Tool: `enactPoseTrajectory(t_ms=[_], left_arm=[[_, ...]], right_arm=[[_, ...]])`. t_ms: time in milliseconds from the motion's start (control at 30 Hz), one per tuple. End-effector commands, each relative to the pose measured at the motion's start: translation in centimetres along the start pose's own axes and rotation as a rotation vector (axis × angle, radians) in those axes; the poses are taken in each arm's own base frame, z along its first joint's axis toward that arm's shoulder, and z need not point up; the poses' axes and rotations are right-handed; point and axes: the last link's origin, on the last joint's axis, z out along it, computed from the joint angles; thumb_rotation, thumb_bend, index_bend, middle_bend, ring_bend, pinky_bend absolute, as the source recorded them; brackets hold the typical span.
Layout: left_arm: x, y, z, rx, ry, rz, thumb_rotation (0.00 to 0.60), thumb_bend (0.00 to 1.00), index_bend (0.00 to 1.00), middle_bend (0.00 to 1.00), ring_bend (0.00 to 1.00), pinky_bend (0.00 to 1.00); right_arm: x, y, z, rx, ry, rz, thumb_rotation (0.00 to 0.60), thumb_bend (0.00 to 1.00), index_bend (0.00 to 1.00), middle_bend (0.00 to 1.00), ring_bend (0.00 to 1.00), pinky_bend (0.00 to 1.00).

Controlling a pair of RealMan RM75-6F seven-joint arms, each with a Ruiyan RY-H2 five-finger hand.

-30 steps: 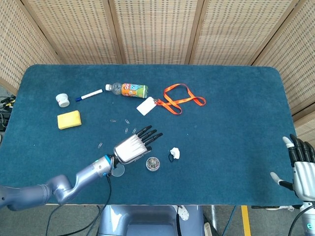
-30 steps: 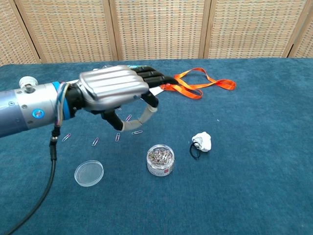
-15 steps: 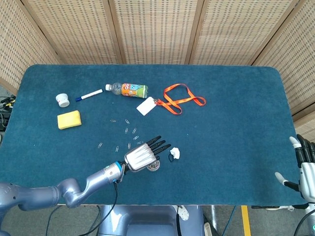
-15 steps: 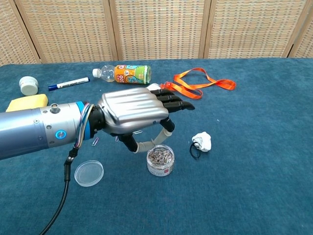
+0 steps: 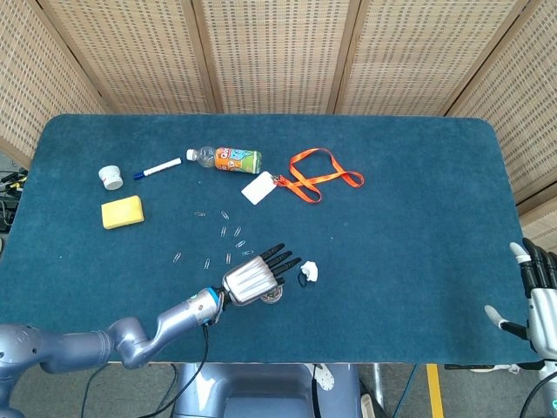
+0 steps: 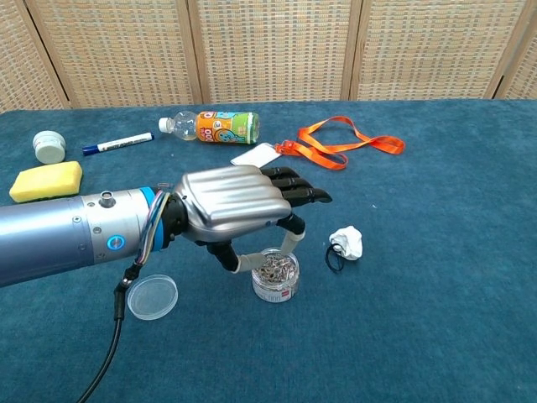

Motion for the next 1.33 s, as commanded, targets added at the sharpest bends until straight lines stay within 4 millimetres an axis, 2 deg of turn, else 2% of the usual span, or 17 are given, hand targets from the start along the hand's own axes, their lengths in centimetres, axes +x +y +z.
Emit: enactPoseTrajectory(t_ms=[33,100,133,233,433,633,733,800,833,933,1067,1167,1333], left_arm=[[0.2,0.0,0.0,0.002,0.008,-0.010,0.600,0.24,0.14,0.00,0.00,0.00],[0.6,-0.1,-0.2,0.003,0.024,-0.017,0.600,0.21,0.02,0.00,0.00,0.00],[0.7,-0.1,-0.2,0.004,0.030,-0.020,0.600,0.21,0.01,0.00,0.00,0.00],[1.4,-0.4,-0.5,0.012,0.057,-0.032,0.600,0.20,0.00,0.00,0.00,0.00],[3.2,-2.6,-2.4,0.078,0.124,-0.045,0.600,0.17,0.00,0.00,0.00,0.00],[3.8,-6.8,-7.0,0.258,0.113,-0.055,0.600,0.02,0.00,0.00,0.00,0.00],[3.5,-9.5,-11.6,0.472,0.087,-0.124,0.600,0.00,0.00,0.00,0.00,0.00],[3.8,-10.8,-15.5,0.617,0.102,-0.167,0.600,0.00,0.00,0.00,0.00,0.00],[3.7,-11.9,-19.2,0.743,0.121,-0.180,0.600,0.00,0.00,0.00,0.00,0.00],[3.9,-12.1,-25.1,0.886,0.131,-0.170,0.600,0.01,0.00,0.00,0.00,0.00],[3.9,-11.9,-29.8,0.986,0.153,-0.213,0.600,0.01,0.00,0.00,0.00,0.00],[3.2,-10.6,-34.1,1.060,0.164,-0.313,0.600,0.01,0.00,0.00,0.00,0.00],[2.2,-9.5,-36.6,1.093,0.173,-0.385,0.600,0.02,0.00,0.00,0.00,0.00]], right_arm=[[0.0,-0.1,0.0,0.003,-0.001,0.001,0.600,0.00,0.02,0.00,0.00,0.00],[-0.1,-0.1,0.0,0.004,-0.002,0.000,0.600,0.00,0.02,0.00,0.00,0.00],[-0.1,-0.1,0.0,0.004,-0.002,0.000,0.600,0.00,0.02,0.00,0.00,0.00],[-0.1,-0.1,0.0,0.005,-0.003,0.000,0.600,0.00,0.02,0.00,0.00,0.00],[0.0,-0.2,-0.1,0.010,-0.004,0.002,0.600,0.00,0.02,0.00,0.00,0.00],[0.1,-0.3,-0.3,0.017,0.000,0.008,0.600,0.00,0.02,0.00,0.00,0.00],[0.1,-0.5,-0.3,0.026,-0.004,0.011,0.600,0.00,0.02,0.00,0.00,0.00],[0.1,-0.4,-0.4,0.025,-0.005,0.008,0.600,0.00,0.02,0.00,0.00,0.00],[0.2,-0.3,-0.4,0.019,-0.003,0.008,0.600,0.00,0.02,0.00,0.00,0.00],[0.3,-0.2,-0.5,0.016,0.003,0.006,0.600,0.00,0.02,0.00,0.00,0.00],[0.1,0.0,-0.4,0.005,-0.002,0.003,0.600,0.00,0.02,0.00,0.00,0.00],[0.2,0.0,-0.3,0.004,-0.006,0.013,0.600,0.00,0.02,0.00,0.00,0.00],[0.3,0.1,-0.4,0.009,-0.011,0.025,0.600,0.00,0.02,0.00,0.00,0.00]])
